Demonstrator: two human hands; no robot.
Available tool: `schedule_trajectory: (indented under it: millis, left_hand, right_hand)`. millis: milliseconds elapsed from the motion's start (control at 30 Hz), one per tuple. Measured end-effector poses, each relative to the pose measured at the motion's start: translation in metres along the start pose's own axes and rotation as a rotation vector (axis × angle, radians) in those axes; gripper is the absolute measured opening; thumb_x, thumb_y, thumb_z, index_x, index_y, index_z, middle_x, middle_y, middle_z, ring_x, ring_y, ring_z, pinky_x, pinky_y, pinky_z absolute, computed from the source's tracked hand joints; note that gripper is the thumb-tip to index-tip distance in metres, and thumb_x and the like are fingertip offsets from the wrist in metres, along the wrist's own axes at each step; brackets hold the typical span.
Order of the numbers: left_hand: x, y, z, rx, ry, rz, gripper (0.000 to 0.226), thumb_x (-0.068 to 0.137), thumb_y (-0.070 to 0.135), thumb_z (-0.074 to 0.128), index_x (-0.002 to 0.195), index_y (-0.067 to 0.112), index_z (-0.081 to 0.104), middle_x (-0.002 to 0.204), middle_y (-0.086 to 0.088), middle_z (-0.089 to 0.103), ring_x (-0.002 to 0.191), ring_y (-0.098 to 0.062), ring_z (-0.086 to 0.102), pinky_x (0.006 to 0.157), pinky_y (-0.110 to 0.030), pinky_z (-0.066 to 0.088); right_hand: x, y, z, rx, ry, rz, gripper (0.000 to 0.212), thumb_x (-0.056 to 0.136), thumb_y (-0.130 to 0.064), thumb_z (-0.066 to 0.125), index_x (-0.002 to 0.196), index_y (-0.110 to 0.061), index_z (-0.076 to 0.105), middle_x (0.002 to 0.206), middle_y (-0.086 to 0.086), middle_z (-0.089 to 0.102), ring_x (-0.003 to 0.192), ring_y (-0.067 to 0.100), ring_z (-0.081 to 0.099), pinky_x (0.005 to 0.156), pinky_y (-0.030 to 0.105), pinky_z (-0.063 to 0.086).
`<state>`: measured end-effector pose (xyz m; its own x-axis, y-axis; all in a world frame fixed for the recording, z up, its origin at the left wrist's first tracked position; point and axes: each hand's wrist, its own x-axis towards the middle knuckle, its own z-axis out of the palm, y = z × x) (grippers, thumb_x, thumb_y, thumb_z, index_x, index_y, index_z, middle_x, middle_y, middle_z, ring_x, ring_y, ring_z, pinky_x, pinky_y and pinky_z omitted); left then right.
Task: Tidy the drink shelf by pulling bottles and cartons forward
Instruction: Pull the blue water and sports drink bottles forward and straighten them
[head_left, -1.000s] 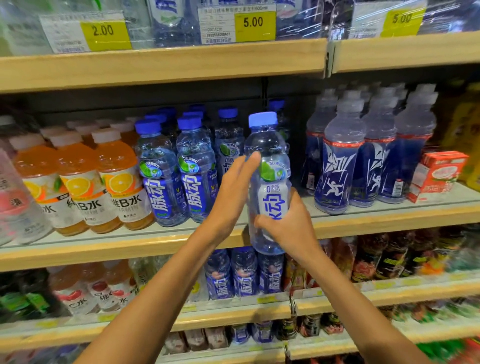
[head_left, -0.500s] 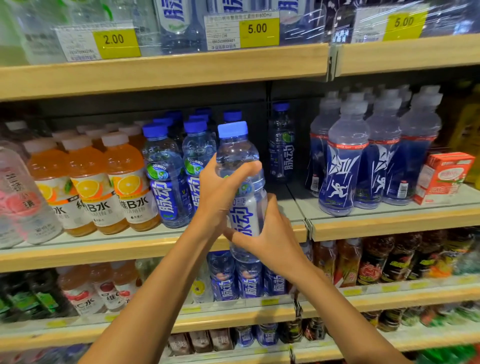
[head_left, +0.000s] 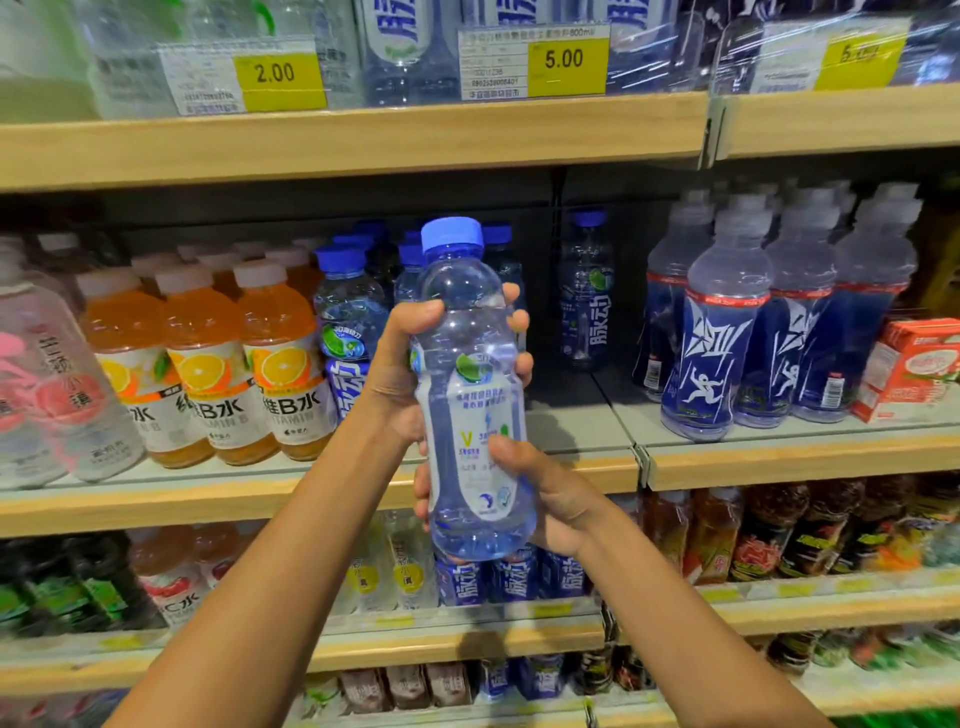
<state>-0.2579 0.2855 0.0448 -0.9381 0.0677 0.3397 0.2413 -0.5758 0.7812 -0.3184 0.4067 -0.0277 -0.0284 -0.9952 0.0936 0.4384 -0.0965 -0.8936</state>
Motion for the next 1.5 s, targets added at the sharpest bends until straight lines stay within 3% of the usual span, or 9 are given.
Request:
schedule_trajectory:
  millis: [167, 300, 400, 633, 767, 1000, 1233, 1367, 1500]
  left_hand:
    - [-0.009, -0.001, -0.014, 0.172, 0.109, 0.031, 0.066, 0.054, 0.044, 0.086, 0.108, 0.011, 0.069, 0.101, -0.008, 0.071, 0.087, -0.026, 0.069, 0.078, -0.037, 0.057]
    - [-0.016, 0.003, -0.013, 0.583, 0.373, 0.053, 0.048, 0.065, 0.049, 0.073, 0.102, 0.018, 0.073, 0.103, -0.006, 0.073, 0.092, -0.023, 0.07, 0.08, -0.036, 0.056]
    - [-0.013, 0.002, -0.005, 0.843, 0.626, 0.184, 0.041, 0.073, 0.042, 0.073, 0.105, 0.017, 0.068, 0.102, -0.002, 0.073, 0.095, -0.018, 0.069, 0.081, -0.031, 0.054]
    - [0.002, -0.027, 0.026, 0.97, 1.056, 0.531, 0.034, 0.073, 0.033, 0.081, 0.098, 0.028, 0.058, 0.091, 0.012, 0.068, 0.08, 0.003, 0.065, 0.076, -0.024, 0.054]
    - [0.01, -0.029, 0.028, 0.797, 1.157, 0.585, 0.032, 0.067, 0.025, 0.083, 0.091, 0.024, 0.062, 0.081, 0.01, 0.068, 0.071, -0.003, 0.066, 0.067, -0.024, 0.054]
    - [0.0, -0.011, 0.021, 0.603, 0.88, 0.475, 0.017, 0.065, 0.006, 0.078, 0.076, 0.014, 0.067, 0.064, 0.007, 0.067, 0.057, -0.005, 0.062, 0.053, -0.019, 0.049]
    - [-0.004, 0.008, 0.017, 0.093, 0.204, 0.176, 0.044, 0.047, 0.014, 0.082, 0.088, 0.008, 0.069, 0.084, -0.007, 0.068, 0.071, -0.026, 0.068, 0.067, -0.033, 0.058]
    - [0.006, 0.007, 0.017, -0.135, -0.072, 0.088, 0.059, 0.05, 0.01, 0.087, 0.099, 0.004, 0.055, 0.086, -0.011, 0.064, 0.074, -0.03, 0.066, 0.071, -0.036, 0.057]
    - [0.004, 0.004, 0.011, -0.213, -0.127, 0.014, 0.069, 0.05, 0.01, 0.089, 0.106, 0.004, 0.049, 0.089, -0.017, 0.063, 0.074, -0.035, 0.067, 0.067, -0.044, 0.058]
  right_hand:
    - [-0.004, 0.003, -0.002, -0.156, 0.307, 0.014, 0.104, 0.04, -0.039, 0.09, 0.13, -0.006, 0.05, 0.118, 0.016, 0.065, 0.104, 0.032, 0.064, 0.096, 0.049, 0.049]
    - [-0.008, 0.0, -0.005, -0.428, 0.284, -0.157, 0.043, 0.065, -0.04, 0.078, 0.106, -0.028, 0.069, 0.106, 0.006, 0.073, 0.099, 0.023, 0.069, 0.084, 0.033, 0.055]
    - [-0.008, -0.001, -0.002, -0.552, 0.391, -0.275, 0.029, 0.069, -0.04, 0.077, 0.096, -0.033, 0.069, 0.094, 0.0, 0.074, 0.086, 0.014, 0.071, 0.071, 0.021, 0.054]
    - [0.0, 0.013, 0.013, -1.048, 0.957, -0.405, 0.055, 0.066, -0.047, 0.08, 0.099, -0.022, 0.044, 0.084, -0.009, 0.062, 0.067, 0.003, 0.059, 0.051, 0.013, 0.043]
    - [0.0, 0.027, 0.018, -1.206, 1.035, -0.453, 0.071, 0.07, -0.05, 0.075, 0.123, -0.018, 0.041, 0.112, 0.0, 0.06, 0.093, 0.019, 0.06, 0.071, 0.038, 0.052]
    - [-0.017, 0.012, 0.007, -0.787, 0.647, -0.297, 0.074, 0.062, -0.066, 0.07, 0.123, -0.038, 0.038, 0.111, -0.013, 0.064, 0.098, 0.006, 0.065, 0.084, 0.033, 0.053]
    - [-0.027, -0.011, -0.015, -0.029, -0.003, 0.056, 0.09, 0.055, -0.053, 0.086, 0.128, -0.008, 0.056, 0.125, 0.017, 0.061, 0.115, 0.03, 0.059, 0.103, 0.045, 0.045]
    - [-0.01, -0.012, -0.011, 0.007, -0.089, 0.03, 0.083, 0.047, -0.051, 0.091, 0.117, -0.011, 0.068, 0.111, 0.011, 0.068, 0.106, 0.027, 0.063, 0.1, 0.044, 0.046]
    - [-0.005, -0.006, -0.003, -0.034, -0.072, -0.043, 0.07, 0.051, -0.051, 0.089, 0.107, -0.014, 0.07, 0.097, 0.008, 0.073, 0.088, 0.021, 0.07, 0.079, 0.035, 0.056]
